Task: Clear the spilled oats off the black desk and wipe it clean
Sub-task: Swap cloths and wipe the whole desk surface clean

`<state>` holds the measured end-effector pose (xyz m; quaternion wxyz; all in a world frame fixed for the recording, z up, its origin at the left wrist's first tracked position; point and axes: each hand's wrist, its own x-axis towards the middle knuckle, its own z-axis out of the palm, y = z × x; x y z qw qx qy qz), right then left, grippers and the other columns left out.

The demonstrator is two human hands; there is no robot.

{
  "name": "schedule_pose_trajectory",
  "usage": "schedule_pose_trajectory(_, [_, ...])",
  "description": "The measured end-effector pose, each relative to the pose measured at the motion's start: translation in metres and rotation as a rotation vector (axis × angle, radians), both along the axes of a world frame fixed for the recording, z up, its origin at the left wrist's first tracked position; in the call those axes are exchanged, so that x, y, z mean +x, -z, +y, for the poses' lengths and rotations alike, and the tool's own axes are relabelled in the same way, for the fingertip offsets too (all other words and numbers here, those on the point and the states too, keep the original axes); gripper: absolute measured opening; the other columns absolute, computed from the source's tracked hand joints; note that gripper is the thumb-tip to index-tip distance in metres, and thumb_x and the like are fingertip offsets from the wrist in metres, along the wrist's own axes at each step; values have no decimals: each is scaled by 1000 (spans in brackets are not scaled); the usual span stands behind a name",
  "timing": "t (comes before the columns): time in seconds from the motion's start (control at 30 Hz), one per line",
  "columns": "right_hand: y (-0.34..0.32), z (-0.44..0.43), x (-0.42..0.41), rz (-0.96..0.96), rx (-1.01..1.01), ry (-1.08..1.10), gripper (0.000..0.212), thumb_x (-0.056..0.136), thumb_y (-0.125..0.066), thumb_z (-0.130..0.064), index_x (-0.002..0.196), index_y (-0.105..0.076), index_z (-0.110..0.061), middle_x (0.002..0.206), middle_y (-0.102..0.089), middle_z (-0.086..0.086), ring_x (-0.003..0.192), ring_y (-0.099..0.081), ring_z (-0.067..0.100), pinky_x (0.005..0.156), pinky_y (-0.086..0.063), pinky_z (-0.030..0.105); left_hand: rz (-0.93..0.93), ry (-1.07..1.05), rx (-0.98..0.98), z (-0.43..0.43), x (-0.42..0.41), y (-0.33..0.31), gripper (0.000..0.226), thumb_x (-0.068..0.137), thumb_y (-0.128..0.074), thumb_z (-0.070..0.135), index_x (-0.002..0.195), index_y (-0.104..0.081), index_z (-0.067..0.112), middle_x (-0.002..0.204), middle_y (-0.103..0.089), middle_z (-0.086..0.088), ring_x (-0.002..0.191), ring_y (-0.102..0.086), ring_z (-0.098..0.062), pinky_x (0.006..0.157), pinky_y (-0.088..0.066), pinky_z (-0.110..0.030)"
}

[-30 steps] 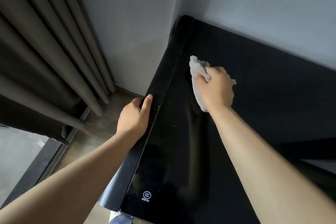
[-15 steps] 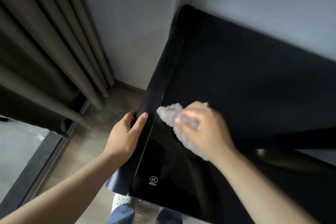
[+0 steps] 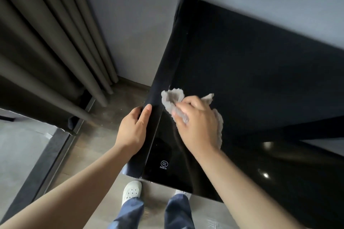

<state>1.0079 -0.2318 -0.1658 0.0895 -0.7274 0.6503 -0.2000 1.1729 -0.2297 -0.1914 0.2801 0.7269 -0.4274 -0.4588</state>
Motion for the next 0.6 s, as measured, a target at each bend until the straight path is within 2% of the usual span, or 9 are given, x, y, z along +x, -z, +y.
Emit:
schedule_pose_trajectory(0.07, [-6,45,1,-22,96,-82,15,82,-66,-37,94,-72,-30,94,-59,-15,80,-56,8,67,-37,26,19,-18,1,1,0,-2,32,98,-38,48,93,-58,24,83,-60,15,83,-54,-9,72,-34,-23])
schedule_pose_trajectory(0.13, [-15,76,-1,-138,207,-103,18,83,-60,-43,88,-72,-30,91,-59,-18,77,-58,4,67,-44,28,19,-26,-3,1,0,-3,32,100,-35,45,94,-57,23,82,-57,18,85,-52,-8,75,-32,-22])
schedule_pose_trajectory(0.23, [-30,68,-15,-423,305,11,20,82,-59,-42,72,-64,-26,81,-58,-14,71,-61,8,64,-51,32,3,-30,-6,0,-1,-2,38,100,-33,46,92,-58,19,81,-58,13,85,-52,-11,76,-32,-24])
schedule_pose_trajectory(0.3, [-35,32,-28,-456,263,124,30,84,-57,-46,61,-55,-27,71,-55,-11,62,-60,15,61,-51,35,-1,-31,-10,-1,-2,-1,41,100,-33,46,100,-61,17,88,-61,7,89,-53,-13,78,-32,-24])
schedule_pose_trajectory(0.37, [-34,-18,-41,-344,224,252,28,85,-51,-47,65,-54,-28,80,-58,-9,65,-61,20,63,-54,40,-16,-28,-16,-1,-2,0,43,100,-33,47,108,-63,16,95,-60,5,92,-52,-14,80,-32,-24])
schedule_pose_trajectory(0.47, [-17,-61,-37,-97,174,380,19,86,-45,-44,78,-58,-32,100,-60,-9,79,-62,19,76,-54,42,-22,-30,3,-3,-2,1,45,97,-36,51,105,-64,16,95,-61,3,92,-54,-17,79,-33,-26])
schedule_pose_trajectory(0.53, [-3,-45,-20,48,84,314,13,89,-53,-39,86,-63,-33,102,-61,-3,85,-62,23,71,-49,34,-8,-40,17,-3,-2,3,46,96,-37,53,104,-64,17,95,-63,2,92,-55,-17,79,-35,-27])
schedule_pose_trajectory(0.6, [3,-6,-3,125,-8,210,11,87,-62,-31,91,-68,-23,97,-60,-3,85,-59,22,63,-39,31,11,-46,24,-2,-2,5,46,95,-38,54,107,-64,18,97,-64,2,93,-56,-17,80,-35,-27])
